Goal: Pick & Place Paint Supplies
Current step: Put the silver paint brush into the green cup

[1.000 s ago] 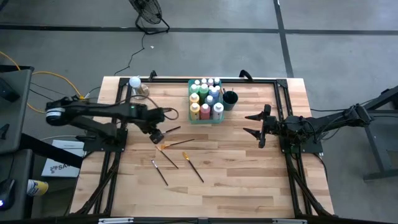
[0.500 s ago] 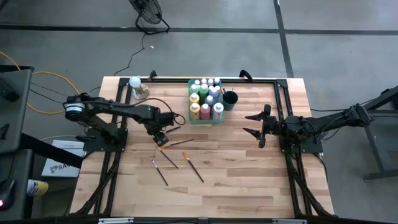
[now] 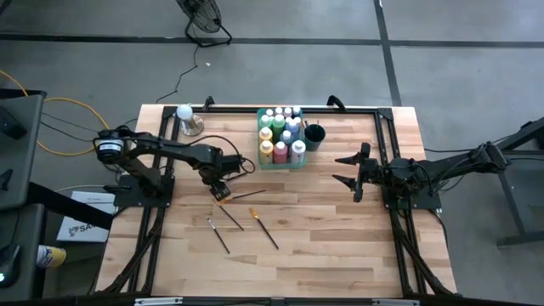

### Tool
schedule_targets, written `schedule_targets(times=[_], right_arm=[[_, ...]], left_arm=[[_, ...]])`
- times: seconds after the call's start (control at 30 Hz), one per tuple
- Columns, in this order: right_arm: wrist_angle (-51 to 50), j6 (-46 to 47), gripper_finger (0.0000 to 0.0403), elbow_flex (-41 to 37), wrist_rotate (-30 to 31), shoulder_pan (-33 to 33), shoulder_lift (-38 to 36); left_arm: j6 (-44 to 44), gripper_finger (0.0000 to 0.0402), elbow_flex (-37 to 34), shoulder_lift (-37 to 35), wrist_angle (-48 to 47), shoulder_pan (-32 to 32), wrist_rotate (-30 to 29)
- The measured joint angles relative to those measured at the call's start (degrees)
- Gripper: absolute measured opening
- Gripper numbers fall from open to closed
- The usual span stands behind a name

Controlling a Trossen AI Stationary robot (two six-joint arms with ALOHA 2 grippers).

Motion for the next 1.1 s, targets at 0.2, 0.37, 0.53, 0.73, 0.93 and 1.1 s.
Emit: schedule_targets(times=[0.2,0.37,0.53,0.73,0.93,1.1], right_arm=[[0.00,0.00,0.0238,0.00,0.02,-0.01,-0.02],[0.00,0.02,0.0238,0.00,0.02,-0.01,0.00],[0.00,0.00,0.0238,0.00,0.02,-0.01,-0.02],[0.01,0.02,0.0238,0.00,0.02,-0.01,0.00],[0.00,0.01,0.0238,0.00,0.02,-0.01,-0.01],[0.00,0.02,0.0238,0.00,0.00,0.01,0.00]], left_arm=[[0.26,0.0194,-0.09,0.35,1.01,-0.01,-0.43],[0.24,0.0149,-0.09,0.38,1.50,-0.04,-0.74],[-0.20,0.0098,-0.09,0.40,1.83,-0.04,-0.92],[-0.24,0.0017,-0.07,0.43,2.03,-0.04,-0.57],[-0.14,0.0003,0.25,-0.23,0.76,0.02,0.98],[3.30,0.0002,6.02,-2.27,-9.69,-0.11,1.97]])
